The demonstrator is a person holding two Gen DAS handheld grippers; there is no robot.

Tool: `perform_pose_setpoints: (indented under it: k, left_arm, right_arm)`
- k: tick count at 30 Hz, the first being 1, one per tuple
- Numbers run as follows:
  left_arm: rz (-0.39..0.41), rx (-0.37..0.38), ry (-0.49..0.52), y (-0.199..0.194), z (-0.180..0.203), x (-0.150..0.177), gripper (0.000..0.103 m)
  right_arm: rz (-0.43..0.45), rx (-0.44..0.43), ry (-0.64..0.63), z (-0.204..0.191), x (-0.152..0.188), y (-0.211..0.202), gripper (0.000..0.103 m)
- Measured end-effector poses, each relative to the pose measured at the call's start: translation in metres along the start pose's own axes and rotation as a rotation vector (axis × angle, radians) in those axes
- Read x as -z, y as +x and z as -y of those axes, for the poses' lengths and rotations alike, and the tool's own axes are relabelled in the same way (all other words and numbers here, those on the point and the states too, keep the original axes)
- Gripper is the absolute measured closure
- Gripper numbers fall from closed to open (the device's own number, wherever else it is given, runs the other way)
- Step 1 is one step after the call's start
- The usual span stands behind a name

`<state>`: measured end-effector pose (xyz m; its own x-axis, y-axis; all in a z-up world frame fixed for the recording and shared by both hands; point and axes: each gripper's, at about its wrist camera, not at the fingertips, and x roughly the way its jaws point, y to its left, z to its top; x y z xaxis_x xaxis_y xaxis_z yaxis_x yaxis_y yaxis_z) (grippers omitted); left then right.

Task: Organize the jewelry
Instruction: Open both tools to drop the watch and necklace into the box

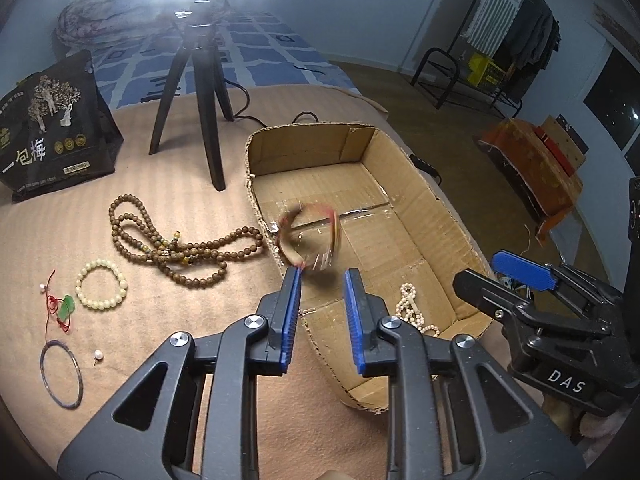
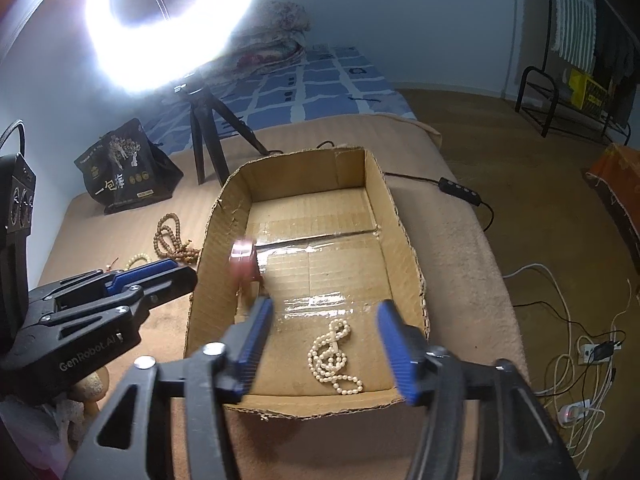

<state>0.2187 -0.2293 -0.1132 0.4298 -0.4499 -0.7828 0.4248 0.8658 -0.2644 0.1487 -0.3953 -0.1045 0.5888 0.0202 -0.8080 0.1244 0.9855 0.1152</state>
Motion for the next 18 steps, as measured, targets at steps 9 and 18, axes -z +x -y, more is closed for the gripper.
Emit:
perform_pose_setpoints:
  k: [9, 18]
  left_arm:
    - [0.010, -0.016, 0.002, -0.008, -0.004, 0.001, 0.082]
    - [0.037, -0.041, 0.005, -0.031, -0.017, 0.004, 0.082]
  right_arm:
    - [0.014, 0.010, -0.004, -0.003, -0.002, -0.004, 0.028]
    - [0.044, 0.001, -0.012, -0.018, -0.005, -0.012, 0.020]
